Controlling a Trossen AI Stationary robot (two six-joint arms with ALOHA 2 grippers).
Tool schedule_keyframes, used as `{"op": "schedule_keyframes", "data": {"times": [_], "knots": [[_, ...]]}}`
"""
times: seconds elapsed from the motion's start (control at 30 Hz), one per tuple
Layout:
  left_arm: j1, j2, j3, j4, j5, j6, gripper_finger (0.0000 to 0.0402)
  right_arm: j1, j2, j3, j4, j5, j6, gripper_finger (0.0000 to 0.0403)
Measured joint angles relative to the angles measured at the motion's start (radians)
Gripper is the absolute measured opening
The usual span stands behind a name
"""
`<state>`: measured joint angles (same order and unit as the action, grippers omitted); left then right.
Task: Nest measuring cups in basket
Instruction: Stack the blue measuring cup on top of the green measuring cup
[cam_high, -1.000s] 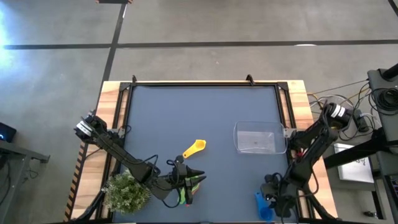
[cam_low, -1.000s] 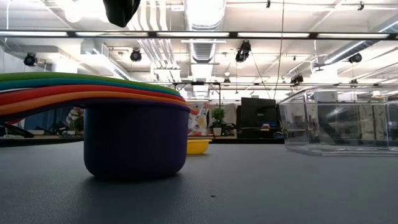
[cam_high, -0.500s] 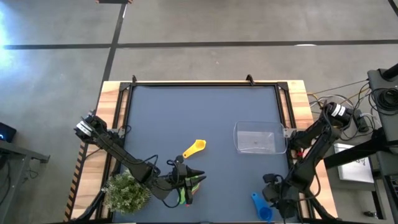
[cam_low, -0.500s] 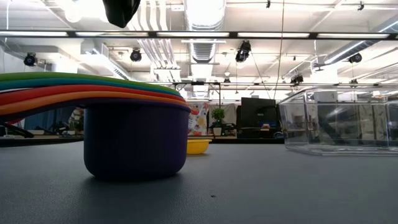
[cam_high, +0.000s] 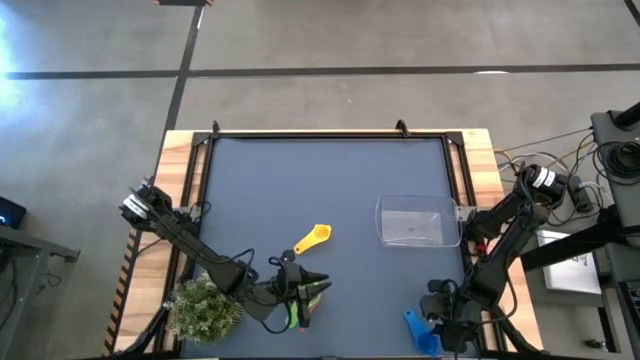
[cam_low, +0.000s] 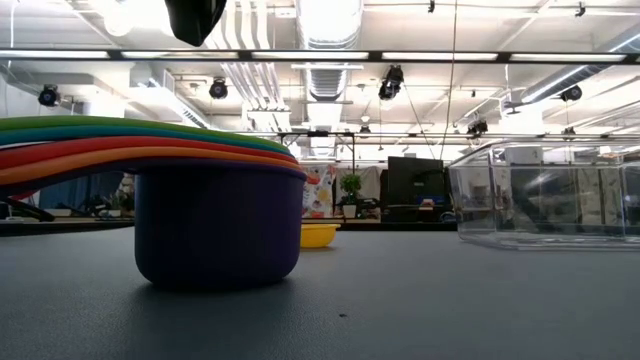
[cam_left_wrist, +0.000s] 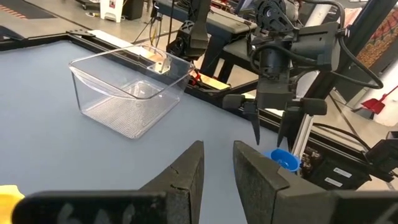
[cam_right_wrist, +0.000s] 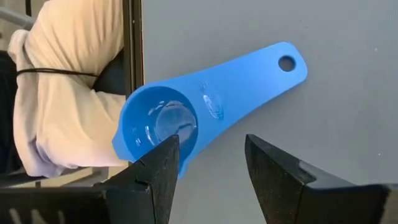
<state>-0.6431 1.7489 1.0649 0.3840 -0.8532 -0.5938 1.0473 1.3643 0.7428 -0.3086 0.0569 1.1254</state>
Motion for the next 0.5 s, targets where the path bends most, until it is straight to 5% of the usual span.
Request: {"op": "schedule_keyframes", "data": {"times": [0.5], "knots": [[0.0, 0.0, 0.0, -0.005, 0.0, 0.005, 0.0068, 0.0, 0.092, -0.004, 0.038, -0.035, 0.041, 0.0171]]}}
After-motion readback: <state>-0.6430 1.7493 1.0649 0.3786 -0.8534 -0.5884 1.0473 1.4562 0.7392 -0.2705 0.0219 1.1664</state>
